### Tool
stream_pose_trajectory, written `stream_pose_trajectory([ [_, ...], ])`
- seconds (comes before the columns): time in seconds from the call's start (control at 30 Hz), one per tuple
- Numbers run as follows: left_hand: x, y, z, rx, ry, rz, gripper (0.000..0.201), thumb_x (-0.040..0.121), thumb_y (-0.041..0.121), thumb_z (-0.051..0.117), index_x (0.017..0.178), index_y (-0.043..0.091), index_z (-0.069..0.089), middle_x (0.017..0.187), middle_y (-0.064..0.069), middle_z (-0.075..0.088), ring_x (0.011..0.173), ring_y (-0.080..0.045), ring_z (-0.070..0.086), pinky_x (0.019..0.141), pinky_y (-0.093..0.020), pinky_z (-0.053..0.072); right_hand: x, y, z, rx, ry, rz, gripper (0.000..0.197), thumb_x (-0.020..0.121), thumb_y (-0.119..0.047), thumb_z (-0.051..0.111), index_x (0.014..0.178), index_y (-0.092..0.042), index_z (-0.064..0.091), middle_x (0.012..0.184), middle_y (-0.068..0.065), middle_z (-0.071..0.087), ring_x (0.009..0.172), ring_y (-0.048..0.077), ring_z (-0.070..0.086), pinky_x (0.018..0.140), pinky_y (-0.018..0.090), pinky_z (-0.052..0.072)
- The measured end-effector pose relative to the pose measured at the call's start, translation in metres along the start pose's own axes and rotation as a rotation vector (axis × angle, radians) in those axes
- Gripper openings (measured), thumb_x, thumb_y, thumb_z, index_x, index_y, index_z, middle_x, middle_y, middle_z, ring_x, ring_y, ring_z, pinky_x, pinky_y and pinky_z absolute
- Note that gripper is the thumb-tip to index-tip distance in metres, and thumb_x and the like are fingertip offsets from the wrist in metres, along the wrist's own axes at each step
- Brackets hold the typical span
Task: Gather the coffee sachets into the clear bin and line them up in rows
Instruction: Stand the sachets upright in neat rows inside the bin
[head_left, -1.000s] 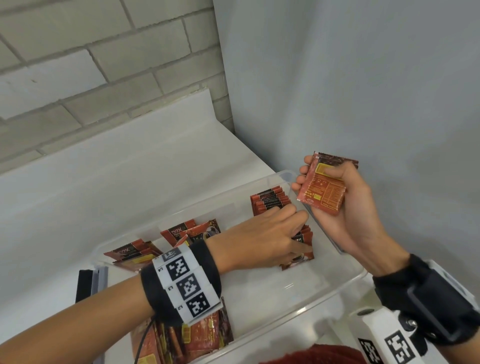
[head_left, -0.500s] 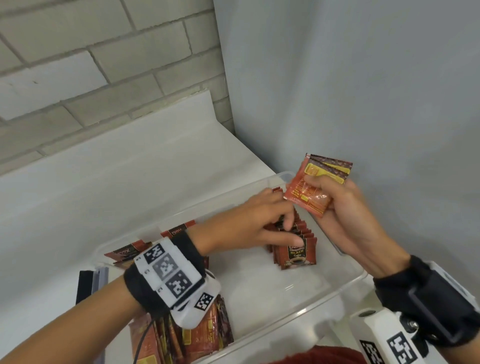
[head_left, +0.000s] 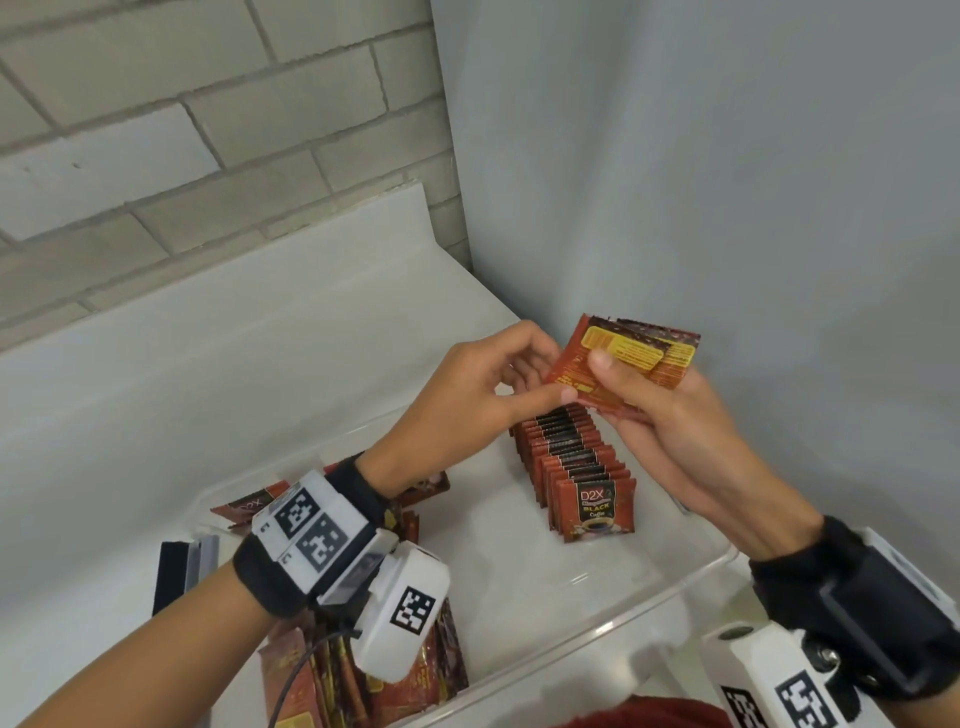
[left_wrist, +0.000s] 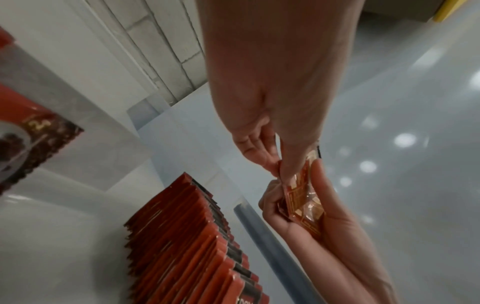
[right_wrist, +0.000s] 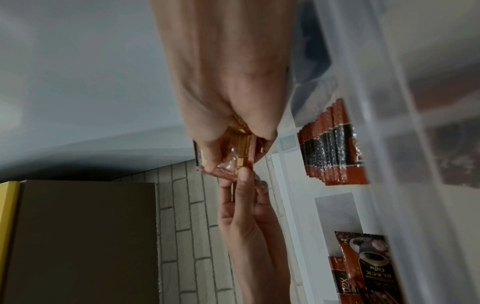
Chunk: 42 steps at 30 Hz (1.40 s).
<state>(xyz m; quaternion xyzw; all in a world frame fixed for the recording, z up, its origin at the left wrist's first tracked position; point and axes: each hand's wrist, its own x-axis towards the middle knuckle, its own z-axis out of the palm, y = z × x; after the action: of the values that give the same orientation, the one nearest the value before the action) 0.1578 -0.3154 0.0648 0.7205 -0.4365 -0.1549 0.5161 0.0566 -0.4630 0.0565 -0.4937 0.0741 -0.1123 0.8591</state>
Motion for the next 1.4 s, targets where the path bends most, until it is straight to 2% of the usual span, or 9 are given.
stream_pose_trajectory([
  [0.1, -0.001, 0.0, -0.004, 0.029, 0.082, 0.114, 0.017, 0.083, 0.012, 0.07, 0.099, 0.004, 0.067, 0.087, -0.008, 0.063, 0.076, -0.01, 0.055, 0.073, -0.029, 0.048, 0.0, 0.002, 0.001, 0.045, -0.069, 0.045, 0.055, 0.057, -0.052, 0.08, 0.096, -0.014, 0.074, 0.103, 0.011, 0.073, 0.103, 0.021, 0.069, 0.082, 0.024, 0.054],
  [0.2, -0.005, -0.003, -0.006, 0.039, 0.116, 0.201, 0.016, 0.083, 0.007, 0.071, 0.098, 0.004, 0.07, 0.087, -0.011, 0.062, 0.077, -0.016, 0.055, 0.073, -0.03, 0.048, 0.002, 0.002, 0.002, 0.054, -0.081, 0.127, 0.101, 0.043, -0.074, 0.075, 0.12, -0.01, 0.056, 0.112, 0.013, 0.071, 0.112, 0.023, 0.065, 0.088, 0.026, 0.054],
  [0.3, -0.01, -0.004, -0.006, 0.01, 0.133, 0.253, 0.015, 0.082, 0.002, 0.071, 0.097, 0.005, 0.071, 0.087, -0.009, 0.062, 0.079, -0.02, 0.056, 0.073, -0.031, 0.047, 0.002, 0.0, 0.003, 0.051, -0.065, 0.188, 0.118, 0.038, -0.084, 0.067, 0.128, -0.009, 0.05, 0.118, 0.013, 0.069, 0.116, 0.025, 0.062, 0.096, 0.032, 0.051],
  [0.5, -0.012, -0.008, -0.013, -0.011, 0.175, 0.273, 0.014, 0.082, -0.001, 0.068, 0.093, 0.006, 0.073, 0.092, -0.013, 0.061, 0.085, -0.027, 0.059, 0.075, -0.038, 0.049, -0.003, -0.009, 0.009, 0.074, -0.074, 0.27, 0.089, 0.061, -0.073, 0.036, 0.113, -0.004, 0.059, 0.093, 0.006, 0.074, 0.079, 0.01, 0.069, 0.071, 0.024, 0.057],
  [0.7, -0.014, -0.011, -0.015, 0.091, 0.139, 0.256, 0.014, 0.085, 0.01, 0.066, 0.098, 0.013, 0.072, 0.096, -0.008, 0.059, 0.087, -0.021, 0.057, 0.074, -0.033, 0.05, -0.003, -0.006, 0.006, -0.01, -0.041, 0.231, 0.023, 0.078, -0.022, 0.061, 0.093, -0.009, 0.073, 0.1, 0.013, 0.074, 0.088, 0.02, 0.072, 0.071, 0.026, 0.058],
  [0.93, -0.017, 0.0, -0.02, 0.033, 0.045, 0.12, 0.03, 0.094, -0.006, 0.043, 0.103, 0.006, 0.069, 0.1, -0.003, 0.066, 0.097, -0.016, 0.062, 0.082, -0.02, 0.046, -0.002, -0.002, 0.004, -0.116, -0.05, 0.198, 0.026, 0.078, -0.012, 0.063, 0.102, -0.009, 0.069, 0.103, 0.011, 0.074, 0.094, 0.024, 0.071, 0.081, 0.032, 0.058],
  [1.03, -0.018, 0.012, -0.024, -0.09, 0.014, 0.02, 0.024, 0.095, -0.003, 0.048, 0.106, 0.011, 0.065, 0.098, 0.003, 0.069, 0.093, -0.006, 0.064, 0.081, -0.019, 0.049, -0.002, -0.001, 0.004, -0.121, -0.053, 0.19, 0.026, 0.074, -0.009, 0.064, 0.099, -0.008, 0.069, 0.1, 0.011, 0.074, 0.09, 0.023, 0.072, 0.078, 0.031, 0.059],
  [1.2, -0.018, 0.025, -0.027, -0.166, -0.042, -0.074, 0.023, 0.083, 0.018, 0.064, 0.105, 0.011, 0.067, 0.097, -0.002, 0.071, 0.084, -0.018, 0.067, 0.077, -0.023, 0.053, -0.004, 0.001, 0.003, -0.175, -0.109, 0.197, 0.027, 0.072, -0.009, 0.064, 0.099, -0.009, 0.069, 0.098, 0.01, 0.074, 0.09, 0.024, 0.071, 0.079, 0.033, 0.059],
  [1.4, -0.016, 0.017, -0.026, -0.117, -0.222, -0.105, 0.019, 0.083, 0.004, 0.068, 0.102, 0.004, 0.071, 0.091, -0.005, 0.066, 0.075, -0.012, 0.063, 0.074, -0.021, 0.051, 0.002, -0.001, 0.003, 0.026, 0.002, 0.134, 0.038, 0.074, -0.017, 0.057, 0.11, -0.007, 0.062, 0.081, 0.003, 0.064, 0.074, 0.013, 0.062, 0.069, 0.022, 0.054],
])
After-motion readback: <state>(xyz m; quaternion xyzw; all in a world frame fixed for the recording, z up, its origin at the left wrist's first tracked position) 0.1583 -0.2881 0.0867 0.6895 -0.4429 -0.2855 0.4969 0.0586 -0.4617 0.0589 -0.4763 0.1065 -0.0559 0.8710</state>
